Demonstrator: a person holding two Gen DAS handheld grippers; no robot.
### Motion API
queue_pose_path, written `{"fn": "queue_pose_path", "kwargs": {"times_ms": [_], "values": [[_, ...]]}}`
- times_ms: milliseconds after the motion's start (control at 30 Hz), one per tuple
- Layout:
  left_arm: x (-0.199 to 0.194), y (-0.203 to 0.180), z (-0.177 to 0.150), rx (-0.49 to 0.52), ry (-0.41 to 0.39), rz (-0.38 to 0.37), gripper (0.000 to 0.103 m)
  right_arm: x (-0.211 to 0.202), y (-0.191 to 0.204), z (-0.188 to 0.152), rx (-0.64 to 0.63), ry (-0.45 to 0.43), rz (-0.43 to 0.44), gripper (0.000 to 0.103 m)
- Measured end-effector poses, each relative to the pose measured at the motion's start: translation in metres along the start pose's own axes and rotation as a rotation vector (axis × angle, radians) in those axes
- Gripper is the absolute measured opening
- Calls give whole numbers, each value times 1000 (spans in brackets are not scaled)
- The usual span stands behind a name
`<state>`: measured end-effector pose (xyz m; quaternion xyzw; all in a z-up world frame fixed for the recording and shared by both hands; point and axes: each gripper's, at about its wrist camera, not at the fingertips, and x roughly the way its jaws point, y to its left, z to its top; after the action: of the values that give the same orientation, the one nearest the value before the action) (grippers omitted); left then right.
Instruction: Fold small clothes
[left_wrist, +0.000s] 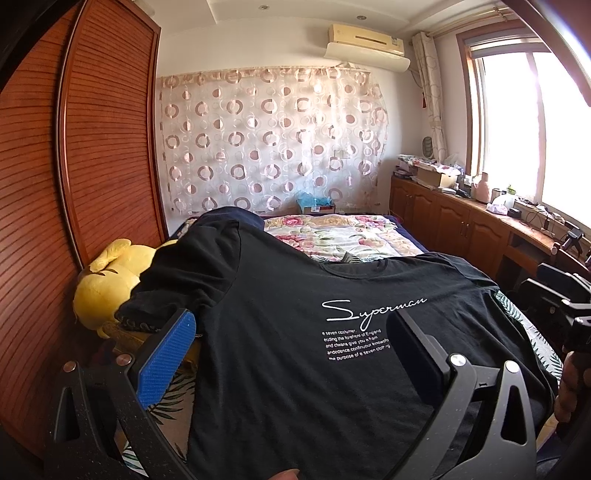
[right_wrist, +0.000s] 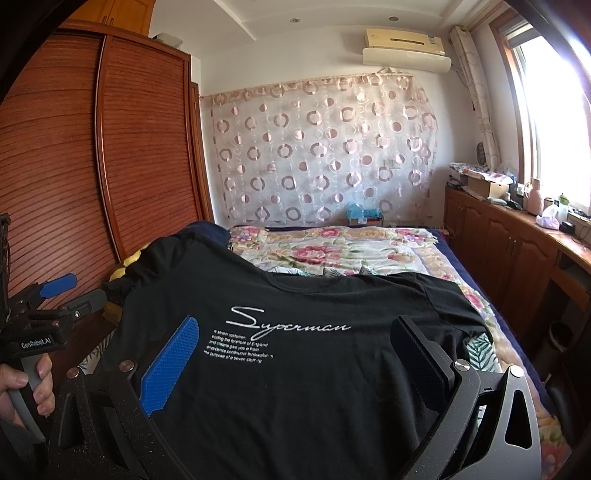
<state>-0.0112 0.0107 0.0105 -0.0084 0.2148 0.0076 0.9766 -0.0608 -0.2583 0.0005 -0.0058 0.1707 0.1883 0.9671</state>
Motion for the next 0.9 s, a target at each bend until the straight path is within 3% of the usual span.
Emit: {"fn": "queue_pose_path", "kwargs": {"times_ms": [333, 900], "values": [[35, 15, -17, 13, 59, 5, 103, 19, -4, -4, 1, 56, 31, 103], [90, 84, 2, -2, 140, 56, 103, 82, -15, 26, -55, 161, 97, 103]]}}
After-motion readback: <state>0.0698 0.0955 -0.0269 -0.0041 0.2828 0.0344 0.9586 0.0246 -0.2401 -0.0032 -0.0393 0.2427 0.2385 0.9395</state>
